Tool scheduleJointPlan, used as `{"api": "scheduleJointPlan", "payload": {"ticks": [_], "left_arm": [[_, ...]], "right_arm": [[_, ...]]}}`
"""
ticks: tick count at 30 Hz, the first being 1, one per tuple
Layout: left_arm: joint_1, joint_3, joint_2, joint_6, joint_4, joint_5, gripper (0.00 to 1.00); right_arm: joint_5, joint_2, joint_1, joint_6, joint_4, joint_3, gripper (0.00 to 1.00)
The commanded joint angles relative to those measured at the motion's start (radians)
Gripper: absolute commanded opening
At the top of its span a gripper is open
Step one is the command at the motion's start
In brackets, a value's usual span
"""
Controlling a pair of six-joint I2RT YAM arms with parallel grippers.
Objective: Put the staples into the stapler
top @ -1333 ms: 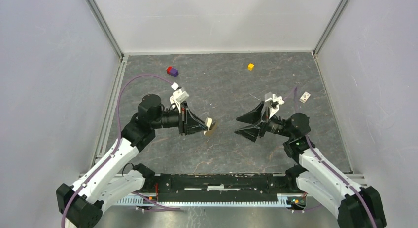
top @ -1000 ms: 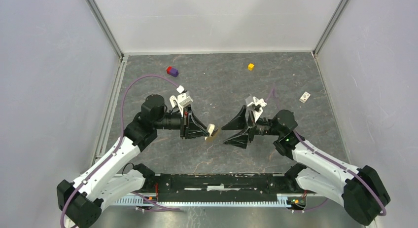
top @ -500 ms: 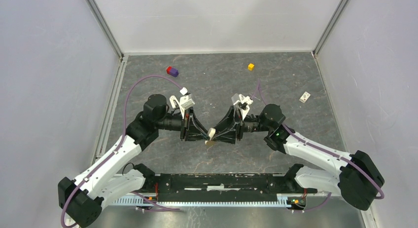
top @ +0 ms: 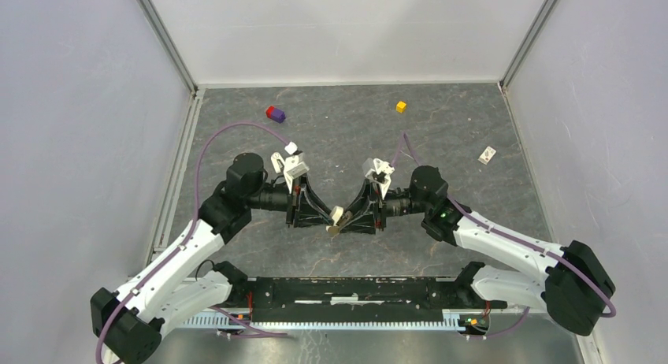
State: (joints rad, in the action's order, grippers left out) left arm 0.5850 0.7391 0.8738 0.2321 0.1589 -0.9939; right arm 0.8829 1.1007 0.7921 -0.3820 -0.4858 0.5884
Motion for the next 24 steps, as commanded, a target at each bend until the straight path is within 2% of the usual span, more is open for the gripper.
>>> {"api": "scheduleJointPlan", "payload": {"ticks": [1, 2, 3, 5, 8, 13, 14, 17, 19, 21, 24], "left_arm": [[0.003, -0.009, -0.009, -0.027, -0.029, -0.033, 0.02], [0.003, -0.01, -0.011, -0.027, -0.029, -0.035, 0.02], [0.003, -0.013, -0.014, -0.027, -0.03, -0.035, 0.02], [0.003, -0.016, -0.019, -0.031, -0.029, -0.034, 0.02], [0.003, -0.017, -0.02, -0.036, -0.029, -0.032, 0.02], [0.004, -0.012, -0.015, -0.03, -0.041, -0.019, 0.02], [0.003, -0.008, -0.013, -0.02, -0.048, -0.006, 0.09], [0.003, 0.01, -0.002, -0.011, -0.05, 0.015, 0.45], [0.003, 0.026, 0.011, -0.008, -0.051, 0.012, 0.61], [0.003, 0.049, 0.031, -0.012, -0.044, 0.007, 0.67], [0.005, 0.081, 0.07, -0.014, -0.027, -0.015, 0.69]], "right_arm": [[-0.011, -0.005, 0.001, 0.029, -0.007, 0.038, 0.32], [-0.021, -0.006, 0.002, 0.017, -0.013, 0.036, 0.47], [-0.035, -0.008, 0.0, 0.013, -0.013, 0.036, 0.56], [-0.032, -0.006, 0.001, 0.004, -0.019, 0.043, 0.58], [-0.028, 0.006, 0.001, -0.008, -0.033, 0.051, 0.43], [-0.006, 0.029, 0.001, -0.019, -0.046, 0.044, 0.03], [-0.003, 0.027, 0.001, -0.01, -0.041, 0.04, 0.0], [0.023, 0.019, 0.001, 0.033, -0.019, 0.036, 0.0], [0.054, 0.018, 0.001, 0.062, 0.002, 0.047, 0.0], [0.065, 0.019, 0.0, 0.09, 0.045, 0.066, 0.0], [0.066, 0.03, 0.0, 0.116, 0.098, 0.098, 0.0]]}}
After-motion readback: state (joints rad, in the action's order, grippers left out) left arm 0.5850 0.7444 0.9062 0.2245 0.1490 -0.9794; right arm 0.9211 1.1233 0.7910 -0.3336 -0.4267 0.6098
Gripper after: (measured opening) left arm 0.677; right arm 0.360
